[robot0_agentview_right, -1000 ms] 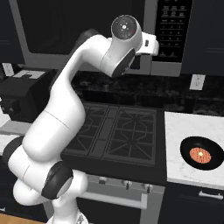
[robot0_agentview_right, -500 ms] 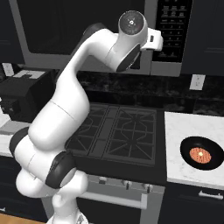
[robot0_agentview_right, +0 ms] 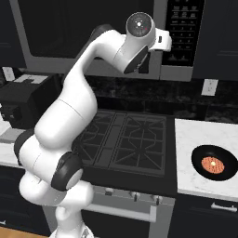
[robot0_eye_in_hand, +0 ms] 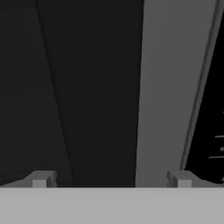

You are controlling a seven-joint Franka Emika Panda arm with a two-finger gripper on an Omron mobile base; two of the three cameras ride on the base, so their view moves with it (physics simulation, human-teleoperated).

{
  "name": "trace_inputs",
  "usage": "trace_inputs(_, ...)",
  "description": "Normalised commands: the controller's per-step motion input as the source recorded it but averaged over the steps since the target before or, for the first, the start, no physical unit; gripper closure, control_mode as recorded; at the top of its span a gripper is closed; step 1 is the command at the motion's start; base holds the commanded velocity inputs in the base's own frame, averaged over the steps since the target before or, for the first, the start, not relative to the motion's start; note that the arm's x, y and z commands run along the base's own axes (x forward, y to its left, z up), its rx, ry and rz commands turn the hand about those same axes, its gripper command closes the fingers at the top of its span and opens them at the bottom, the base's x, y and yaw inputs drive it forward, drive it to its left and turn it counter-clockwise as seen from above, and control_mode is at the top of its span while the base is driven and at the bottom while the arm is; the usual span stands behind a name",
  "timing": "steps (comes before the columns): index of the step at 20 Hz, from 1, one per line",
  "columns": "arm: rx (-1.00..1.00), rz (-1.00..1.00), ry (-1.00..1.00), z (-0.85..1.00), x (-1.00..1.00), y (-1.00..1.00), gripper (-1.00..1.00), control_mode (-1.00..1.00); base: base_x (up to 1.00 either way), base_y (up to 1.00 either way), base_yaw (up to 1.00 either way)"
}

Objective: Open the microwave, place the bowl with waffle inside the microwave, then close the microwave door and turn it on.

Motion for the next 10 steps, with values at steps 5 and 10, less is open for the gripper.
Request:
trace_inputs(5,-0.04,0.00,0.00,0.00,0.41,0.16,1.00,-1.00,0.00,0.00,0.00)
trace_inputs(10,-0.04,0.00,0.00,-0.03,0.20,0.40,1.00,-1.00,0.00,0.00,0.00)
